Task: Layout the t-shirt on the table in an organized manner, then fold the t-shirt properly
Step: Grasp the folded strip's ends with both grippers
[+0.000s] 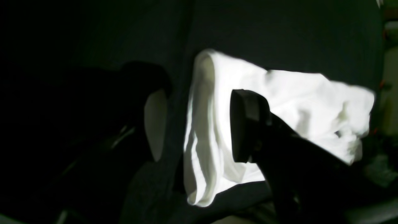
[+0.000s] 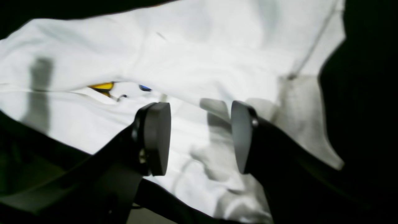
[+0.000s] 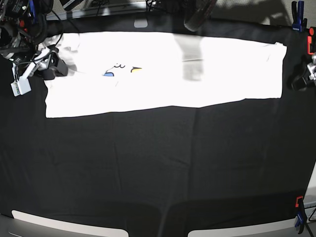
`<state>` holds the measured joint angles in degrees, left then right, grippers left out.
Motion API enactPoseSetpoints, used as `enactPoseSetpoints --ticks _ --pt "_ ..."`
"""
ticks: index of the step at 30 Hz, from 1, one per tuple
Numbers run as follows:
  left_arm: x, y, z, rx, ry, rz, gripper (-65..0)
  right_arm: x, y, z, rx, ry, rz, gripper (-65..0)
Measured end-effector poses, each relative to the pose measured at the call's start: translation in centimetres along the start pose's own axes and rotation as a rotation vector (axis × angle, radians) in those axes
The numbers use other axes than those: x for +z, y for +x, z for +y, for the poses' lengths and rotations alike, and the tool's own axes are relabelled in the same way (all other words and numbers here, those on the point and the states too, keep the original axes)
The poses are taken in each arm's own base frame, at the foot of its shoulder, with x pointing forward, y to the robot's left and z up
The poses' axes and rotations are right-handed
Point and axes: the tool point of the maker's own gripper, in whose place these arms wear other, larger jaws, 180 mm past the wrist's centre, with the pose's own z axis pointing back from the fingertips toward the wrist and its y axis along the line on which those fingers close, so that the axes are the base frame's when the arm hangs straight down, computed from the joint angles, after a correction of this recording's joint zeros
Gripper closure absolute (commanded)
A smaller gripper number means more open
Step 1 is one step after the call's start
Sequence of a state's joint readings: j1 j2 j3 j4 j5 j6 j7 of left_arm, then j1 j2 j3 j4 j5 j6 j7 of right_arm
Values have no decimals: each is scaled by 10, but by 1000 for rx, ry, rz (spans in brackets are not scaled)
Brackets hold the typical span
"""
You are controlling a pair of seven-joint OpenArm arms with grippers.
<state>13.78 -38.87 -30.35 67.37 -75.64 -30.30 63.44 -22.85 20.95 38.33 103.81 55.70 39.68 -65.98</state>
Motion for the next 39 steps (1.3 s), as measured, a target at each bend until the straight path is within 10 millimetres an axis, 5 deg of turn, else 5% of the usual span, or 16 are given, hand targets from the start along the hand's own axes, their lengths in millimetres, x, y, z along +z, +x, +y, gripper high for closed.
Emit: enactPoseSetpoints --ticks 13,17,25,34,39 --pt "-30 -60 1 -9 -21 97 -303 5 12 16 54 30 -12 -301" --pt "-34 -80 -22 52 -130 170 -303 7 18 20 81 28 -23 -301" --pt "-32 -70 -39 101 -228 109 -303 8 21 22 95 28 -28 -301" --pt "-43 -83 -43 117 -233 108 -303 8 21 22 95 28 -29 -301" --pt "-47 -79 -36 102 -187 70 -232 8 21 22 95 28 -29 -301"
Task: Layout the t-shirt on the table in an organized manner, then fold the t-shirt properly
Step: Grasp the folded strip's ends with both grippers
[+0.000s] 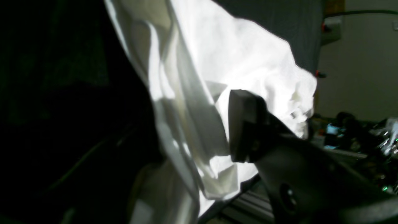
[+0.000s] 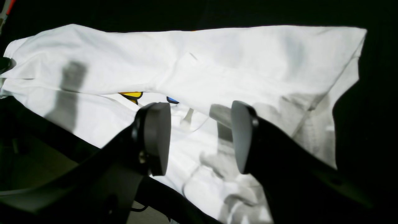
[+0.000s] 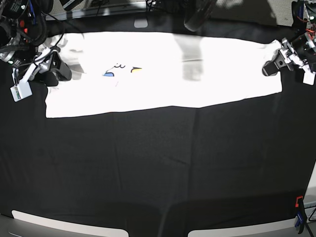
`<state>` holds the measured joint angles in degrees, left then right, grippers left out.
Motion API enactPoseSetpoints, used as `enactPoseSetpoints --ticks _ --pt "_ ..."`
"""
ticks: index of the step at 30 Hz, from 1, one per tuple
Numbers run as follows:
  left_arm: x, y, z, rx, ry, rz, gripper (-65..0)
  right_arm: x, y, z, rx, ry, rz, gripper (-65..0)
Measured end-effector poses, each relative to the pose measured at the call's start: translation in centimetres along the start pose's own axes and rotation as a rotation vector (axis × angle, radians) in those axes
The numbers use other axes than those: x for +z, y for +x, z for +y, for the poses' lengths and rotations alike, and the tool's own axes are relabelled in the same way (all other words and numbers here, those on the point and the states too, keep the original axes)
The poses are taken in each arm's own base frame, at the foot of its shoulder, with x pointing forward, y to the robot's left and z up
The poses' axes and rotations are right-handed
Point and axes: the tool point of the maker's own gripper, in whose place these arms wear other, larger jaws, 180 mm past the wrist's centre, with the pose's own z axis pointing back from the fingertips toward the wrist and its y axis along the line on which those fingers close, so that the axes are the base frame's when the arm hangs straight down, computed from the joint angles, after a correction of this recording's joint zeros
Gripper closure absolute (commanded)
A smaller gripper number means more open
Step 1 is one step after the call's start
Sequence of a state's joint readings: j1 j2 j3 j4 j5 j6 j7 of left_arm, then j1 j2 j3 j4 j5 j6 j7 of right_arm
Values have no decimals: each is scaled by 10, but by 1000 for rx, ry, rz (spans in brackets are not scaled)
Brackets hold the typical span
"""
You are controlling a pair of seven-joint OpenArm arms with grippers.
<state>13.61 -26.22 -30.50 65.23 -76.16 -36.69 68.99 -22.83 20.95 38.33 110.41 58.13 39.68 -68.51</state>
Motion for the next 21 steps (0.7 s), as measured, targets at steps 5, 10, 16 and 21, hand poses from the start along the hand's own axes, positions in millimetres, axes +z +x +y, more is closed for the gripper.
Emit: enactPoseSetpoints --ticks 5,10,16,21 --pt "15 8 11 -44 58 38 0 0 0 0 0 0 0 -301" --pt "33 43 13 -121 103 26 0 0 0 0 0 0 -1 -301" --pt "27 81 9 -225 155 11 0 0 14 0 0 0 -78 -301" --pt "25 87 6 -256 241 43 0 1 17 0 0 0 -96 -301"
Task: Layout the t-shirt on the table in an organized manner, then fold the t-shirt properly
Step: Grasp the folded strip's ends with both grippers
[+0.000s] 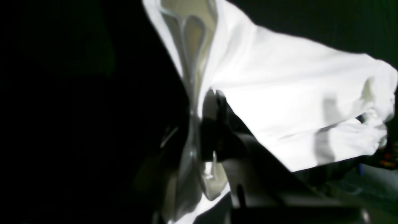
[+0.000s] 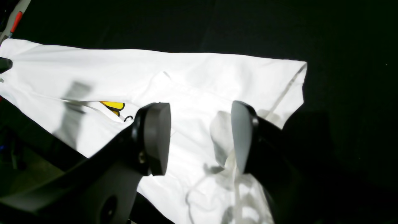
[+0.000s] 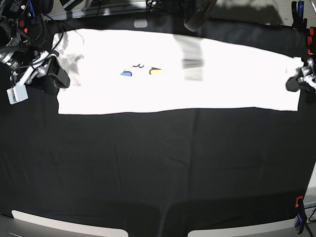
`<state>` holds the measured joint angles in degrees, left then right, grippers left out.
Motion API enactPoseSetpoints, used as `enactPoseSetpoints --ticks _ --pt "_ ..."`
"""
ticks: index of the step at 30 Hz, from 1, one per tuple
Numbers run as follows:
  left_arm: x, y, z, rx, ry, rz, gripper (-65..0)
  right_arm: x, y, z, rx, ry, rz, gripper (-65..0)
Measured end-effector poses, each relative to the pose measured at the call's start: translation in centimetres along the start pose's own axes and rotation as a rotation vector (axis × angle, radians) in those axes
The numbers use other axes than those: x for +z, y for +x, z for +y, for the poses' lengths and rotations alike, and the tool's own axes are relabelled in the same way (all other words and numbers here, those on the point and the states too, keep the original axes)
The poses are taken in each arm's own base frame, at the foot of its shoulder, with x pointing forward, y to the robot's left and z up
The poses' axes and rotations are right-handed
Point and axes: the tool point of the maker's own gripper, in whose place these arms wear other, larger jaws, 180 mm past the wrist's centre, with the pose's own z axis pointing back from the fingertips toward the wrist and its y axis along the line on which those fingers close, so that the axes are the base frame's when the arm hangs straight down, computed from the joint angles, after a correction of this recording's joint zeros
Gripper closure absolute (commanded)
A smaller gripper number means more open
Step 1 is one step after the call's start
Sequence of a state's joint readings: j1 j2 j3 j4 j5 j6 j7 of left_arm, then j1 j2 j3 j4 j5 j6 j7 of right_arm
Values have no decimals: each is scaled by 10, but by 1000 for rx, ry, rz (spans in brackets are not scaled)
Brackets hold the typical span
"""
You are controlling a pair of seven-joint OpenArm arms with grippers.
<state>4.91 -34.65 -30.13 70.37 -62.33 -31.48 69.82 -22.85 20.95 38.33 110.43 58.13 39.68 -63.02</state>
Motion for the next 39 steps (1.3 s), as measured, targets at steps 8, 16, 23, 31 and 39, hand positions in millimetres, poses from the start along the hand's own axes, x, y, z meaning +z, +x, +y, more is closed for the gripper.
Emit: enactPoseSetpoints --ticks 8,16,23,31,39 --pt "-18 10 -119 -286 -113 -67 0 0 1 0 0 0 -3 -301" --pt "-68 -38 -212 -331 -224 -53 0 0 1 0 0 0 -4 -301" --pt "-93 -77 -255 -369 -288 39 0 0 1 0 0 0 -4 -302" --pt "-92 -68 -266 -350 -330 -24 -220 0 5 -1 3 -8 -31 -345" --pt "-66 -78 -316 -333 -651 -18 -262 -3 6 -28 68 -131 18 -344"
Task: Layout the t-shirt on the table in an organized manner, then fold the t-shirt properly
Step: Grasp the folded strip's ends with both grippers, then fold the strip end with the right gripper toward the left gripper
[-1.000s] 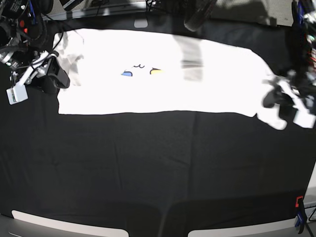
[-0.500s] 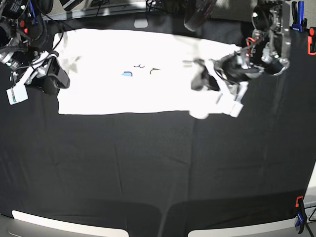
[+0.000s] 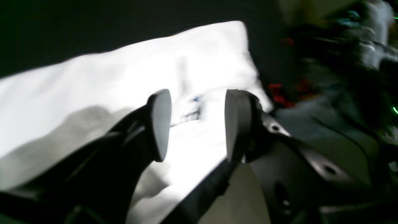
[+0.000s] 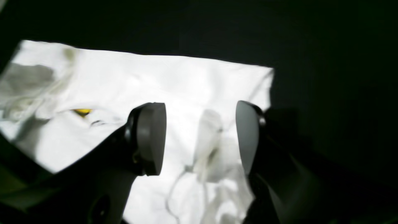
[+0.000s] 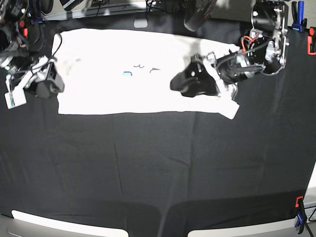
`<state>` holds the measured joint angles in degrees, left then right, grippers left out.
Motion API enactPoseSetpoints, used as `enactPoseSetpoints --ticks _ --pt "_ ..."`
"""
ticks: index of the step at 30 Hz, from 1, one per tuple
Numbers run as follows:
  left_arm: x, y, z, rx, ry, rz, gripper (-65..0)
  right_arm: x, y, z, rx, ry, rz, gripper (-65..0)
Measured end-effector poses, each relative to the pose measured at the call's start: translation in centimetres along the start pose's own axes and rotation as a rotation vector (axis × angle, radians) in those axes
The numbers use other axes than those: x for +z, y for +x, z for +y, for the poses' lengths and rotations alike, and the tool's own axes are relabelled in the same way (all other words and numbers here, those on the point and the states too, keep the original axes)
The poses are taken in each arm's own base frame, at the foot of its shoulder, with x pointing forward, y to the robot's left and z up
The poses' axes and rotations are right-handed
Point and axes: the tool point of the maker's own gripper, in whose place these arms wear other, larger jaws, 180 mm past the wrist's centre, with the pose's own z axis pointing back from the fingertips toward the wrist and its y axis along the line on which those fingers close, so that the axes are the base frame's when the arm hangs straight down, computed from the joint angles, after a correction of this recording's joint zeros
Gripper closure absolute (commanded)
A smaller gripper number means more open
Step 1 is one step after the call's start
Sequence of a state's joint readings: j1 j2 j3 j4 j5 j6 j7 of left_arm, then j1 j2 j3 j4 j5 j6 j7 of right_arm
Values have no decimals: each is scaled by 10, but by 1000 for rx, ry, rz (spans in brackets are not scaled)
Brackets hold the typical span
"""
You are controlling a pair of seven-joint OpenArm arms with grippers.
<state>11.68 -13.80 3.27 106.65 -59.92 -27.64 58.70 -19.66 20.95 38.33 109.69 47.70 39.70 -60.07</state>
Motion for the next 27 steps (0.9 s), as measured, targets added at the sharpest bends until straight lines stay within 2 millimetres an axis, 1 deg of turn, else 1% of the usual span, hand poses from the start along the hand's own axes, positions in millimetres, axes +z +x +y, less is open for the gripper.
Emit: enactPoseSetpoints --ticks 1,3,6,8,12,14,15,16,20,27 --pt "0 1 -4 -10 -19 -7 -262 -2 -1 -6 1 -21 8 -344" --pt "0 0 -3 -13 -17 -3 -262 -7 -6 -20 -5 -62 38 -342" --pt "0 0 -3 -14 -15 -2 -262 -16 -19 -36 -56 -86 72 -342" --pt "0 0 -3 -14 -14 -2 -262 -24 -33 -47 -112 -92 103 -342" --pt "0 0 -3 -14 -14 -1 -262 -42 -68 -58 -259 -70 163 -342" --pt "0 0 -2 -14 -14 -1 -262 -49 -81 -58 -331 -45 185 -342" --pt "0 0 -2 -14 -14 -2 -262 -52 -86 -55 -367 -18 190 -342" --pt "0 0 -3 -14 -14 -1 -262 -54 -84 -50 -405 16 171 -342" --pt "0 0 -3 -14 -14 -1 -262 -56 -90 -37 -476 94 180 -342" --pt "0 0 -3 -14 -14 -2 -262 -57 -92 -34 -499 116 183 -342"
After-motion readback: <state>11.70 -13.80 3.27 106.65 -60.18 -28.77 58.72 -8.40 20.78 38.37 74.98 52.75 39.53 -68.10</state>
